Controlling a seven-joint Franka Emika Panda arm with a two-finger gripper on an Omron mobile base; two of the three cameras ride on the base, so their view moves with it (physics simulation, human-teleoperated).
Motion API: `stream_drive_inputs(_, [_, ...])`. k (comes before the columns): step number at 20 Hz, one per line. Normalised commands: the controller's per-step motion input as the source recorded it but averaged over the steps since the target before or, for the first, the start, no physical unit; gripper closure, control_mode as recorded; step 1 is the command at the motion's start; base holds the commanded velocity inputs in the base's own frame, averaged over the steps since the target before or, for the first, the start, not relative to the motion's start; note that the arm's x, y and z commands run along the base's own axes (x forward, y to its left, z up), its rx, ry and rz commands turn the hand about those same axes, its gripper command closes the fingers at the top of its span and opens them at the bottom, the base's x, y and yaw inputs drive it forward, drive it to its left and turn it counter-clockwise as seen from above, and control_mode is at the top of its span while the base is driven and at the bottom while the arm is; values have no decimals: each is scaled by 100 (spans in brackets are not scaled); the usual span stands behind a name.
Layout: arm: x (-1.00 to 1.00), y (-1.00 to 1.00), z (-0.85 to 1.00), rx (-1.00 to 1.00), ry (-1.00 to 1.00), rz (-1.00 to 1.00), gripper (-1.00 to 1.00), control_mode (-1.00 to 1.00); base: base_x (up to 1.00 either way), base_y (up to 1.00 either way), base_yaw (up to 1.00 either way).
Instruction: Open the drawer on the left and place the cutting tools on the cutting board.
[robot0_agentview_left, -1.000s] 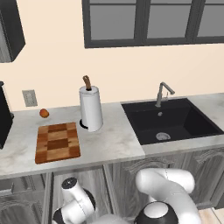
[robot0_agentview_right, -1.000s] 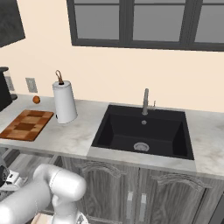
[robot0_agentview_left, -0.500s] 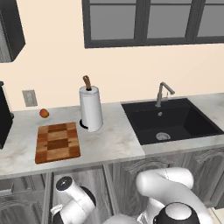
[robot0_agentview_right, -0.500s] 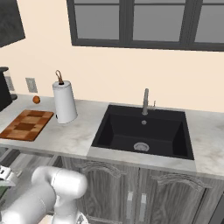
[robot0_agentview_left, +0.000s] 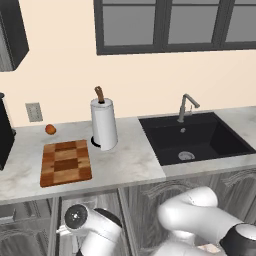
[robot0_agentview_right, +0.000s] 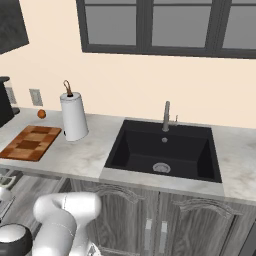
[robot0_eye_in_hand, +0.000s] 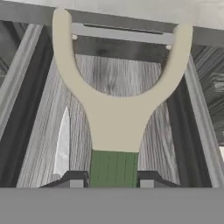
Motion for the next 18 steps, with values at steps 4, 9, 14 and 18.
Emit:
stream_drive_inputs(4, [53,0,100,0,-20,-9,100,-100,0,0,0])
stream_drive_inputs(9, [86,0,100,0,-12,-14,100,-100,0,0,0])
stream_drive_inputs(14, [100,0,93,0,0,-16,100,-100,0,0,0])
stream_drive_inputs(18, [100,0,25,0,15,-7,100,-100,0,0,0])
